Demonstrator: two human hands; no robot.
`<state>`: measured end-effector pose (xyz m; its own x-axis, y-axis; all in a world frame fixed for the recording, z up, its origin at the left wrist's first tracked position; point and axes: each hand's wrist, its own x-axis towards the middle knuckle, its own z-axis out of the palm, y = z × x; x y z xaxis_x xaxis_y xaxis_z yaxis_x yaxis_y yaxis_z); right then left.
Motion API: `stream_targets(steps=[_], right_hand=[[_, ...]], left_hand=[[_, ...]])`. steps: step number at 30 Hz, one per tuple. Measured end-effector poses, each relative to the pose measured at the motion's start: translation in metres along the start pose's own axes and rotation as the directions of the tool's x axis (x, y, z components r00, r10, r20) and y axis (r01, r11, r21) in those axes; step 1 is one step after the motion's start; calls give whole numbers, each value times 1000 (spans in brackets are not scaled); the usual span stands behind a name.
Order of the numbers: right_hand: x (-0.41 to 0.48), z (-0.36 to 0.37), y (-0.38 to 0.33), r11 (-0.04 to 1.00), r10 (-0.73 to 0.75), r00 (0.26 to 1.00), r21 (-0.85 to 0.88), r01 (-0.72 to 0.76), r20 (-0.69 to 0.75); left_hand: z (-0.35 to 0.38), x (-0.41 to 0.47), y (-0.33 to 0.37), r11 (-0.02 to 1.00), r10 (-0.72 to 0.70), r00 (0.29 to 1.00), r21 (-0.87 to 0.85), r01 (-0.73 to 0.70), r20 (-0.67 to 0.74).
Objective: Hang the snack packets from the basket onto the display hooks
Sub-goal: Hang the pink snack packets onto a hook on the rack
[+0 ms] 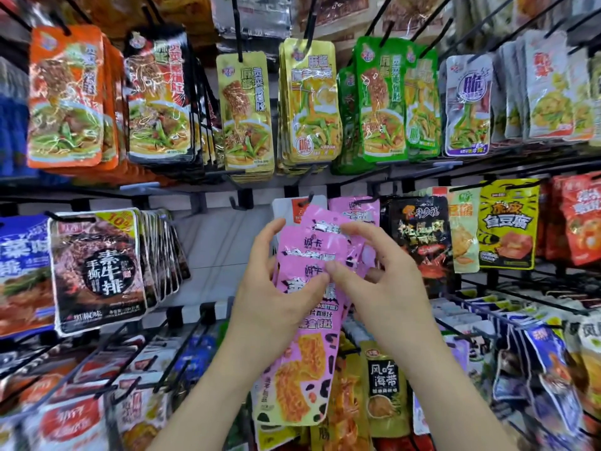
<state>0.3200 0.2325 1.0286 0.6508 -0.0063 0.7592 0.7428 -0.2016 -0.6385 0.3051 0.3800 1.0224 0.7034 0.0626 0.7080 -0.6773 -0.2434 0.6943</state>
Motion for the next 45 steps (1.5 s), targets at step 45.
stream_targets(steps=[45], right_hand=[[-23,-18,15,905,119,981,389,-172,155]], left_hand=[[14,11,23,970,204,973,154,-186,-110]])
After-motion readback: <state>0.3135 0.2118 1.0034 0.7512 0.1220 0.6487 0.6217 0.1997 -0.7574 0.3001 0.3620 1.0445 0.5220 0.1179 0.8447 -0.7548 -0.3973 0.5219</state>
